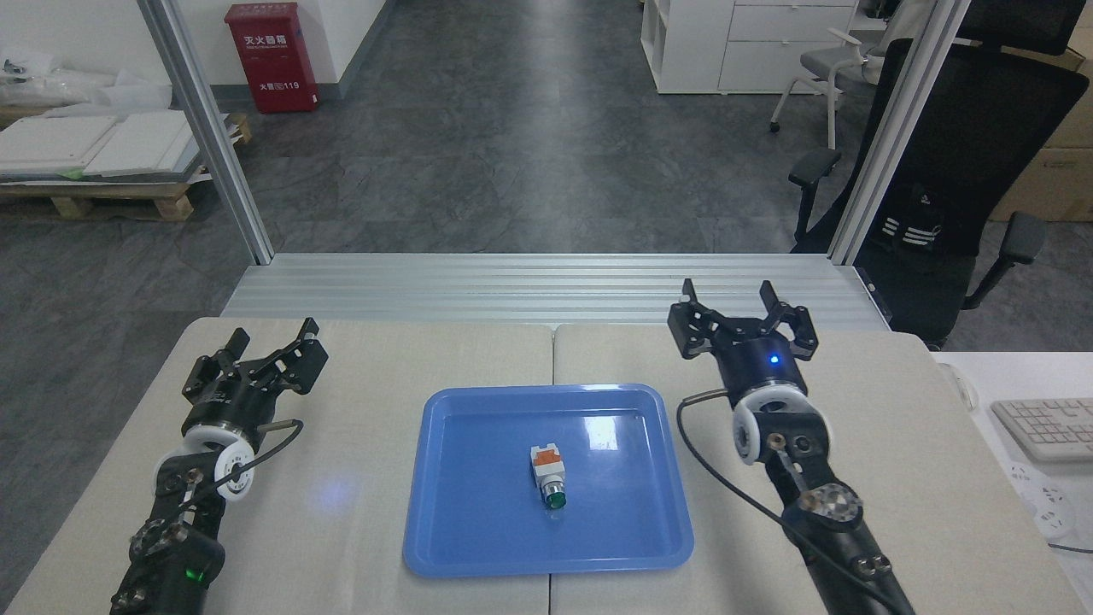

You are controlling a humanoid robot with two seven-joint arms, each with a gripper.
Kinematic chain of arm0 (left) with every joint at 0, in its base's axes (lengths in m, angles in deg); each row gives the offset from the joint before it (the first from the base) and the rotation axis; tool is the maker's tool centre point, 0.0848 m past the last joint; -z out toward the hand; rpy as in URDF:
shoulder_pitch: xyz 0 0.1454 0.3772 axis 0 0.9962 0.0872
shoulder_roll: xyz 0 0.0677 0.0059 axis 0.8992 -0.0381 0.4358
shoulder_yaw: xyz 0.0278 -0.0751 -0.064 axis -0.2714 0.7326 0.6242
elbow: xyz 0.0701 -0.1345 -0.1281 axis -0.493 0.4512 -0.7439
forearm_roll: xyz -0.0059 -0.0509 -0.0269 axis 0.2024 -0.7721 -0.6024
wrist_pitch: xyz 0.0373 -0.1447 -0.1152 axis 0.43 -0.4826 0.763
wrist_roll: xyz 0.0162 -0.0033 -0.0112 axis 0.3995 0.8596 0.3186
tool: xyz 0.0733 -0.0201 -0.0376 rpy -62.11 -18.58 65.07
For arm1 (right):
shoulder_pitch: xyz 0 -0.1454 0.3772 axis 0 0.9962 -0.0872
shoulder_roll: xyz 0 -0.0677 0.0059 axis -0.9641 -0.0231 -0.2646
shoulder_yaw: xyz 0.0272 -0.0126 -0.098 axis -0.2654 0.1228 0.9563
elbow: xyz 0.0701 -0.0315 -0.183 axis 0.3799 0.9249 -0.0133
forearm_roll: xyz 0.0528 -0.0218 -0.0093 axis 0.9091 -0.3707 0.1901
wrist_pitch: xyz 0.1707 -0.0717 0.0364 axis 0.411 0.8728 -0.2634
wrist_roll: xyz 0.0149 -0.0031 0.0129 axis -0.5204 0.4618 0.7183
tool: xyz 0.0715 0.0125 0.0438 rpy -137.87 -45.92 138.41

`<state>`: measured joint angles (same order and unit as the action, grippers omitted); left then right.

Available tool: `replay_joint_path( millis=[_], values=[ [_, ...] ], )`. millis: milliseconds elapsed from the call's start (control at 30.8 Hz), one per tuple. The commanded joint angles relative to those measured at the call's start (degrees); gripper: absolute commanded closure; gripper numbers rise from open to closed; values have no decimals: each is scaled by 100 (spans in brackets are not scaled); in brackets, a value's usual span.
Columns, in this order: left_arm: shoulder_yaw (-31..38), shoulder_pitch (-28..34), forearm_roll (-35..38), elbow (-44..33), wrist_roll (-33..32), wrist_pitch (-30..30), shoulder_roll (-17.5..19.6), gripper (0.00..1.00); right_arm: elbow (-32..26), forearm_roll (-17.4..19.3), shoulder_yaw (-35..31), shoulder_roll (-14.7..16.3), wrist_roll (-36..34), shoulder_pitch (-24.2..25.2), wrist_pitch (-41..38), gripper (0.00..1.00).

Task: Pick up switch part and place in tray

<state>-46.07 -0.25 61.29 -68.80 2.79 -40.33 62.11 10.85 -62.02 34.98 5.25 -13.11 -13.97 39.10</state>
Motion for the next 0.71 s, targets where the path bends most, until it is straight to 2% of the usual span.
replay_joint_path(
  millis=[0,65,162,357,552,617,682],
  values=[
    [0,0,0,0,0,0,0,0,131,998,-816,1552,-510,537,-1796,2],
    [0,0,0,0,0,0,0,0,219,1622,-940,1861,-572,827,-2158,1],
    [0,0,0,0,0,0,0,0,245,1914,-949,1906,-572,1118,-2159,1],
    [0,0,0,0,0,0,0,0,219,1941,-958,1607,-581,1189,-2151,1],
    [0,0,0,0,0,0,0,0,184,1906,-905,1589,-564,1118,-2159,1],
    [0,0,0,0,0,0,0,0,193,1749,-852,1589,-529,1040,-2107,1],
    [0,0,0,0,0,0,0,0,193,1328,-721,1572,-528,882,-1897,1]
  ],
)
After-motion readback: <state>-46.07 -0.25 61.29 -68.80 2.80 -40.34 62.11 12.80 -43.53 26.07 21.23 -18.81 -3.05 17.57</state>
